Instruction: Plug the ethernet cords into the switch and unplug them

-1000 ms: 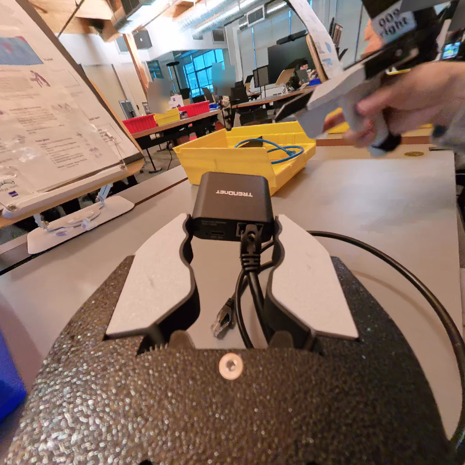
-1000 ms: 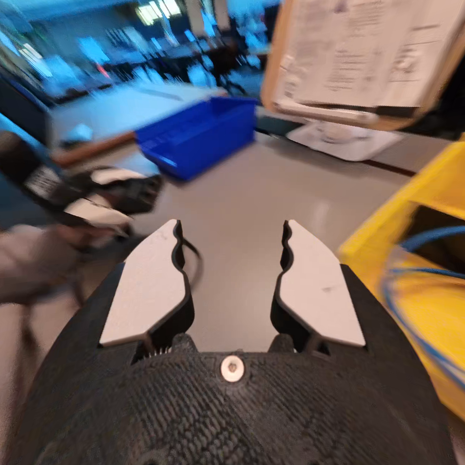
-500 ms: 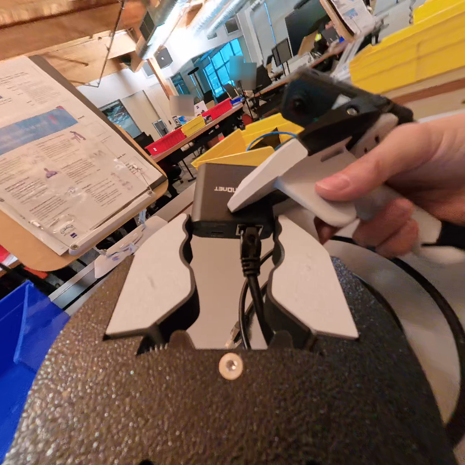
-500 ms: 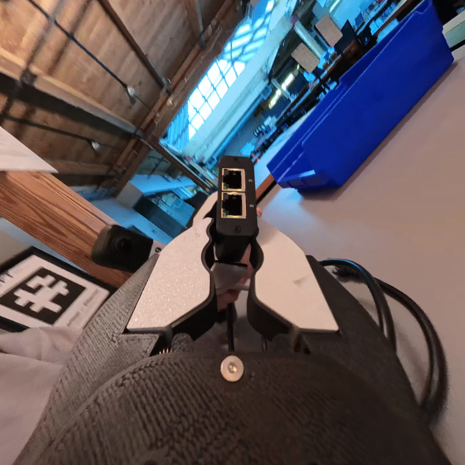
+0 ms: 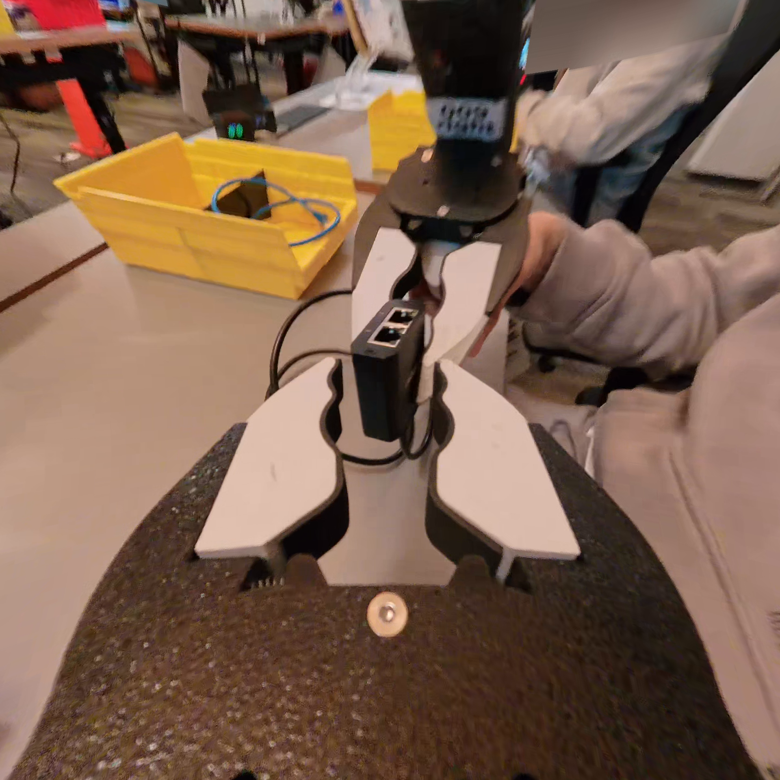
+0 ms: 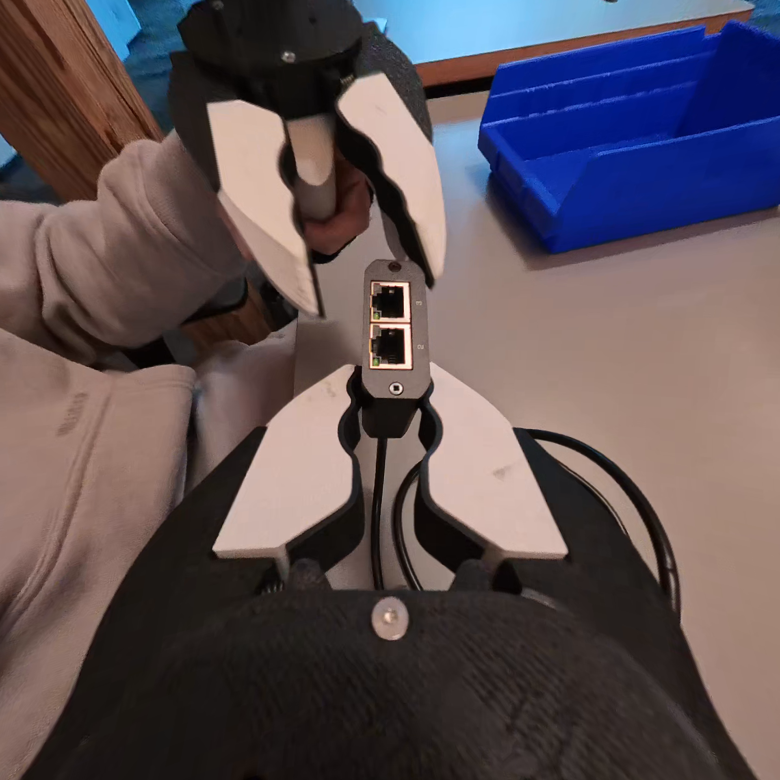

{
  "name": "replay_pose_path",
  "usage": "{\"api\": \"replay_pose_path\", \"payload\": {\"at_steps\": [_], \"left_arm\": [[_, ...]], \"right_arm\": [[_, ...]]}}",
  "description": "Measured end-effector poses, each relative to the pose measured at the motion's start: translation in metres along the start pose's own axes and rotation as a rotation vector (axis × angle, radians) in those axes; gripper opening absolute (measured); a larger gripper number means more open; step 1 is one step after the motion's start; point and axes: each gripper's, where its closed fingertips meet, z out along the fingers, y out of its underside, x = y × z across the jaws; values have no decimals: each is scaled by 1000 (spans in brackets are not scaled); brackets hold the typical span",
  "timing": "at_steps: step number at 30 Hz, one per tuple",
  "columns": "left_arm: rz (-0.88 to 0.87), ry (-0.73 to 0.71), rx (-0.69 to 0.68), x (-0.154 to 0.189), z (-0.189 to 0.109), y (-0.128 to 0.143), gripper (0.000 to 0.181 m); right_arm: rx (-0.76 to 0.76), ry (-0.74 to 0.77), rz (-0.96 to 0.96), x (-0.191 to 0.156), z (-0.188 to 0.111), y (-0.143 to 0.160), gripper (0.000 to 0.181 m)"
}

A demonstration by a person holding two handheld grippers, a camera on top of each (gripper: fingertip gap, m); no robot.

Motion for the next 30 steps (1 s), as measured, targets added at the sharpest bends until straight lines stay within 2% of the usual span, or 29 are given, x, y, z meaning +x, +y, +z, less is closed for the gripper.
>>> {"api": "replay_pose_path", "payload": {"at_steps": [2, 6, 8, 10, 12, 15, 19, 22, 25, 28, 30], "left_arm": [[5, 12, -81, 2, 6, 15, 29], [-19, 30, -67, -1, 8, 19, 25], [-95, -39, 5, -16, 5, 12, 24], [-242, -127, 121, -38, -1, 3, 23], [-407, -205, 263, -55, -6, -4, 23], [-601, -188, 423, -58, -4, -12, 23], [-659, -170, 461, -51, 10, -11, 23], [-703, -177, 501, -51, 14, -10, 22], [-752, -160, 518, -52, 17, -7, 22], [-735, -157, 483, -51, 18, -3, 22], [-651, -104, 453, -46, 18, -6, 22]], "right_arm": [[-17, -31, -28, -7, 5, 1, 25], [-21, -1, -57, -4, 8, 3, 24], [71, 124, -47, 12, 7, -7, 34], [191, 326, -45, 34, 3, -17, 67], [263, 484, -54, 43, 4, -20, 75], [270, 666, -132, 48, 13, -19, 87], [302, 852, -177, 58, -2, -24, 82], [283, 853, -169, 63, -8, -21, 83], [278, 801, -216, 58, -2, -19, 64], [241, 746, -237, 59, 1, -14, 64], [219, 704, -300, 57, -2, -15, 63]]}}
